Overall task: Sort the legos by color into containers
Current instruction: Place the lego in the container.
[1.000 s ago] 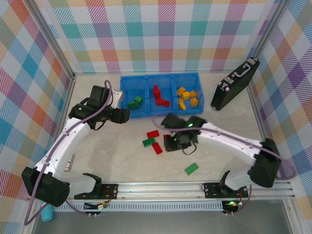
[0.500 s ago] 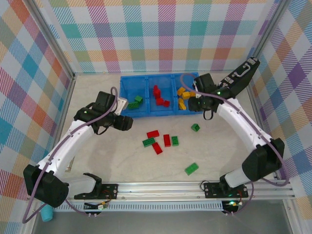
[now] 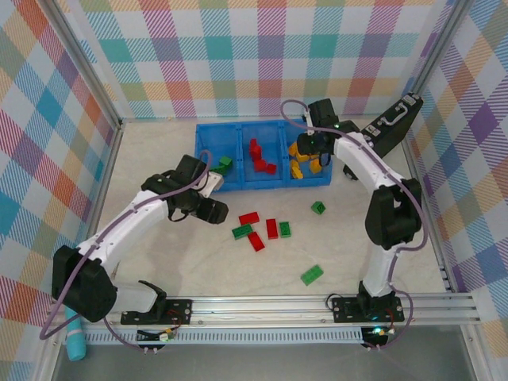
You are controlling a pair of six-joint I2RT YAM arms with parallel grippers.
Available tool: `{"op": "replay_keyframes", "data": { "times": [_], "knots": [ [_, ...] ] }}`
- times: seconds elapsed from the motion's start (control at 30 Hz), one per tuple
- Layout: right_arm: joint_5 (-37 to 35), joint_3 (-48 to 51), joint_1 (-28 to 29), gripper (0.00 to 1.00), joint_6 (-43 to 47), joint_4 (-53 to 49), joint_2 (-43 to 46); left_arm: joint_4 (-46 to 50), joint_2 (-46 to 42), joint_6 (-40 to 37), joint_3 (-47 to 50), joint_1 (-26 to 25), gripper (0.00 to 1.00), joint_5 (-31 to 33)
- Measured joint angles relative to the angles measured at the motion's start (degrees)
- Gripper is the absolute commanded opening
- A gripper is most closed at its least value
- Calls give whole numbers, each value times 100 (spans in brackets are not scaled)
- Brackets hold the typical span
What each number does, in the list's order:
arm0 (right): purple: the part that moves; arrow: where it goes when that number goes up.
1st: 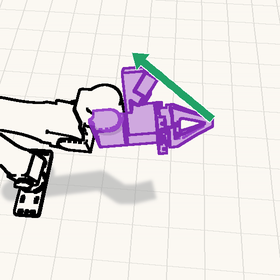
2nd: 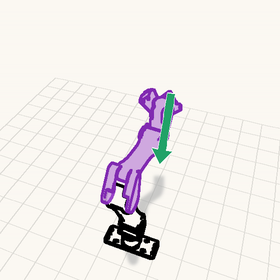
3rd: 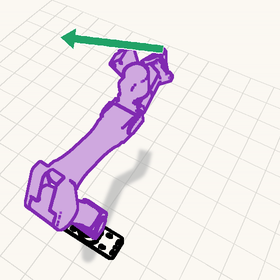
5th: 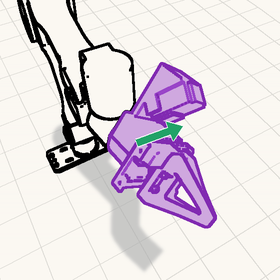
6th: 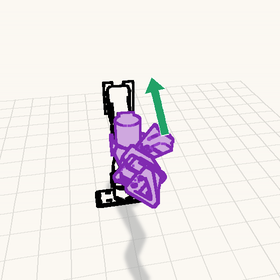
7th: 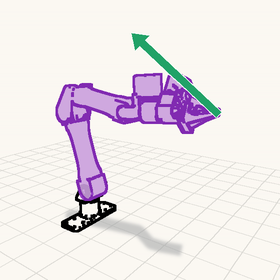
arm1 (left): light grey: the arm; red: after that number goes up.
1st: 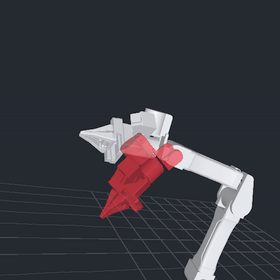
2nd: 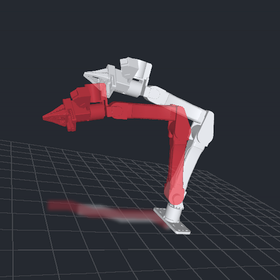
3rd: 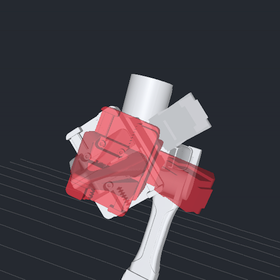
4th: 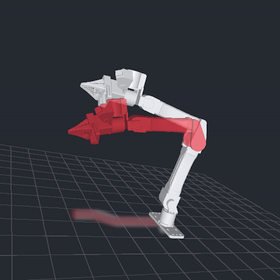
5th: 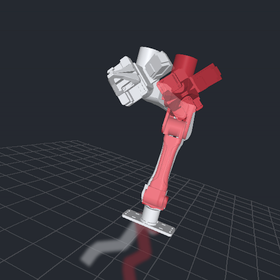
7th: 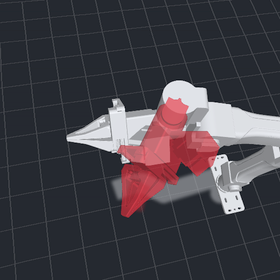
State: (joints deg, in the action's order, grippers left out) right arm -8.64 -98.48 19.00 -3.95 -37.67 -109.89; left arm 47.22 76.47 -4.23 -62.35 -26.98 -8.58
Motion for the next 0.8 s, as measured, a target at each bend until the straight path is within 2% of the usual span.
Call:
{"op": "replay_keyframes", "data": {
  "times": [0.37, 0.53, 0.7, 0.8],
  "knots": [
    [170, -960, -22, 49, 164, -28, -1200, -448, 846, 1307, 210, -455, 77, -120],
    [188, -1154, -22, 53, 256, -72, -1309, -391, 1290, 2245, 111, -682, 78, 2],
    [293, -1191, -22, 62, 354, -76, -1322, -391, 1440, 3185, -81, -994, 78, 232],
    [317, -1191, -20, 65, 420, -76, -1322, -402, 1469, 3718, -131, -1167, 79, 380]
  ]
}}
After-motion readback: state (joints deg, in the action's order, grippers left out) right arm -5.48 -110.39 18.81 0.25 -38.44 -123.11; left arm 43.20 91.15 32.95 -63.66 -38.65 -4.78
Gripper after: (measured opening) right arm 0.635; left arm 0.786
